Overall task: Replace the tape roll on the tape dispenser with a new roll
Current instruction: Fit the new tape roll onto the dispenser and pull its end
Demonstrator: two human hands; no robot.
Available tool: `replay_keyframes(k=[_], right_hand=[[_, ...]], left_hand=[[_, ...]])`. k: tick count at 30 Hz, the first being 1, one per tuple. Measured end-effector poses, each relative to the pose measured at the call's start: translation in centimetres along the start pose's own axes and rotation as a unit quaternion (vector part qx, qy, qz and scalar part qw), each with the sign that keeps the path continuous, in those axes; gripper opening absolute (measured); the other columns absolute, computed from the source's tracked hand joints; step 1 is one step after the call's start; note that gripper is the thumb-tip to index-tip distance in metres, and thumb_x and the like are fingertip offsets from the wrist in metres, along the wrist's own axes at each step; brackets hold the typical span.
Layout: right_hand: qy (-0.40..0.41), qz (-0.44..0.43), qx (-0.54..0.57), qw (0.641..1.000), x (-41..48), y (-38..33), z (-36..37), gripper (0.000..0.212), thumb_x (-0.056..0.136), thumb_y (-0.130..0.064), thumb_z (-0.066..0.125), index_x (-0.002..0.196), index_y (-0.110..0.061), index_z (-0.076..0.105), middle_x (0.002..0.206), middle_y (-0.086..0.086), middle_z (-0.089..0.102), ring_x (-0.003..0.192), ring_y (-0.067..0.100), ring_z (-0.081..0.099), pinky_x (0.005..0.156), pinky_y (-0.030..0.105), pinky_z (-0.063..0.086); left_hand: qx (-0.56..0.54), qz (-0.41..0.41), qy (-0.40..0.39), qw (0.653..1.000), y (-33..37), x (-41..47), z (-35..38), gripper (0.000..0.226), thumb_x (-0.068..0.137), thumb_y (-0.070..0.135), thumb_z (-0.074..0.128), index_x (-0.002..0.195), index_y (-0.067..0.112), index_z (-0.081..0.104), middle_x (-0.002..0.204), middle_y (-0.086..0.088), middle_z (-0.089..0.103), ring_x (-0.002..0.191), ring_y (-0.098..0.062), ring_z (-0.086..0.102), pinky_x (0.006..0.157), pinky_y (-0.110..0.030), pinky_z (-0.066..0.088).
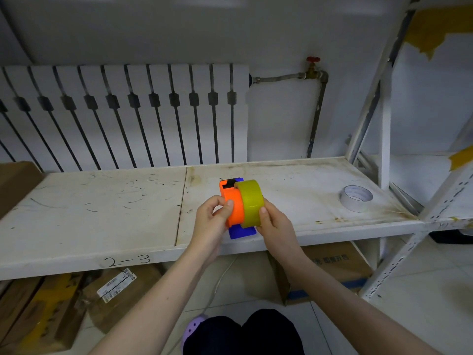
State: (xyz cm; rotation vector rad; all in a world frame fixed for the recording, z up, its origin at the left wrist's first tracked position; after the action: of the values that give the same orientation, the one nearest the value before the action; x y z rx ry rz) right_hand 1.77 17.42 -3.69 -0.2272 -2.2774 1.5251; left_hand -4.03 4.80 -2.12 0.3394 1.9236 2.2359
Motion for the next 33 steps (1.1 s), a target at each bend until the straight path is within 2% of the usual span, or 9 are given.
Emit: replay_keyframes(k=[7,10,13,17,20,23,27,30,33], right_hand=[[-0.087,-0.003,-0.021,0.996,-0.7,-0.1,0.3,0.047,0.101,-0.032,0.030,0.148,-0.029,0.023,0.133,-0.001,0.051,0.119,0.013,0.052,0.100,0.037,0.049],[-0.132,-0.004,-0.027,0.991,-1.1,-0.9,0.7,0.059,0.101,-0.029,0.032,0.148,-0.037,-0.003,0.134,-0.011,0.038,0.115,0.010,0.049,0.102,0.034,0.046],[-0.156,-0.014,-0.023,0.987,-1.3,-1.3,0.7,0.067,0.101,-0.024,0.035,0.147,-0.036,-0.012,0.135,-0.016,0.027,0.117,0.007,0.045,0.100,0.026,0.043],[-0.095,-0.009,0.008,0.995,-1.1,-0.2,-0.2,0.056,0.100,-0.017,0.038,0.149,-0.030,0.014,0.147,-0.005,0.034,0.131,0.011,0.041,0.101,0.025,0.043],[-0.015,0.096,0.020,0.995,-1.0,1.3,-1.2,0.046,0.100,-0.022,0.038,0.145,-0.022,0.027,0.150,0.005,0.035,0.133,0.018,0.040,0.097,0.025,0.038],[-0.105,0.234,0.112,0.960,-1.2,2.2,-0.4,0.048,0.100,-0.037,0.034,0.142,-0.015,0.028,0.140,0.010,0.047,0.123,0.023,0.052,0.099,0.035,0.042],[-0.101,0.295,0.279,0.908,-0.9,2.2,0.1,0.054,0.100,-0.041,0.031,0.140,-0.005,0.031,0.118,0.015,0.062,0.108,0.026,0.063,0.096,0.037,0.046],[-0.118,0.311,0.280,0.901,-0.7,2.5,0.2,0.062,0.098,-0.047,0.030,0.141,-0.003,0.032,0.117,0.014,0.063,0.103,0.023,0.065,0.089,0.032,0.049],[-0.144,0.311,0.239,0.909,-0.7,3.0,0.4,0.065,0.096,-0.053,0.029,0.138,-0.005,0.041,0.123,0.014,0.064,0.107,0.021,0.065,0.087,0.029,0.049]], left_hand=[[-0.059,-0.041,-0.027,0.997,0.3,-0.2,0.3,0.026,0.096,0.034,0.046,0.096,0.010,0.053,0.092,-0.004,0.060,0.086,-0.011,0.063,0.065,-0.024,0.057],[-0.043,-0.023,-0.042,0.998,0.5,-0.6,1.1,0.025,0.093,0.033,0.053,0.079,0.013,0.053,0.082,0.001,0.061,0.081,-0.011,0.064,0.065,-0.026,0.053],[-0.012,-0.006,-0.018,1.000,0.6,-0.4,1.0,0.018,0.089,0.022,0.063,0.078,0.013,0.052,0.086,-0.001,0.063,0.087,-0.021,0.064,0.067,-0.032,0.052],[-0.012,-0.023,-0.031,0.999,0.6,0.0,0.4,0.013,0.090,0.017,0.061,0.091,0.007,0.054,0.091,-0.005,0.061,0.090,-0.022,0.061,0.069,-0.033,0.052],[-0.009,-0.015,-0.049,0.999,0.5,-0.2,0.2,0.007,0.091,0.015,0.059,0.089,0.011,0.054,0.094,-0.001,0.063,0.089,-0.015,0.060,0.066,-0.025,0.051],[0.007,0.015,-0.090,0.996,0.1,-0.3,0.1,0.005,0.089,0.012,0.060,0.094,0.014,0.059,0.102,-0.002,0.065,0.095,-0.013,0.061,0.065,-0.018,0.051],[0.073,0.065,-0.140,0.985,-0.2,-0.3,0.1,0.011,0.087,0.002,0.061,0.096,0.008,0.059,0.102,-0.010,0.063,0.092,-0.015,0.059,0.072,-0.018,0.049],[0.150,0.094,-0.136,0.975,-0.5,0.0,-0.3,0.013,0.086,0.009,0.065,0.097,0.014,0.061,0.109,-0.010,0.063,0.103,-0.020,0.057,0.085,-0.028,0.048],[0.231,0.101,-0.142,0.957,-0.7,0.2,-0.6,0.023,0.085,0.012,0.067,0.106,0.009,0.062,0.116,-0.010,0.061,0.114,-0.020,0.054,0.091,-0.023,0.044]])
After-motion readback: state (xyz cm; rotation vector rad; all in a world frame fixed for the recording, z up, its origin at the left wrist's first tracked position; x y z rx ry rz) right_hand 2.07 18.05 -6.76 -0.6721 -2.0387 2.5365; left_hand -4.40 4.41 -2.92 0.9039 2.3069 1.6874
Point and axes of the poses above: each hand's wrist, its own x-axis towards the middle knuckle, its own z-axis out of the palm, y = z × x, the point moved 3 cm from there along x, towards the middle knuckle
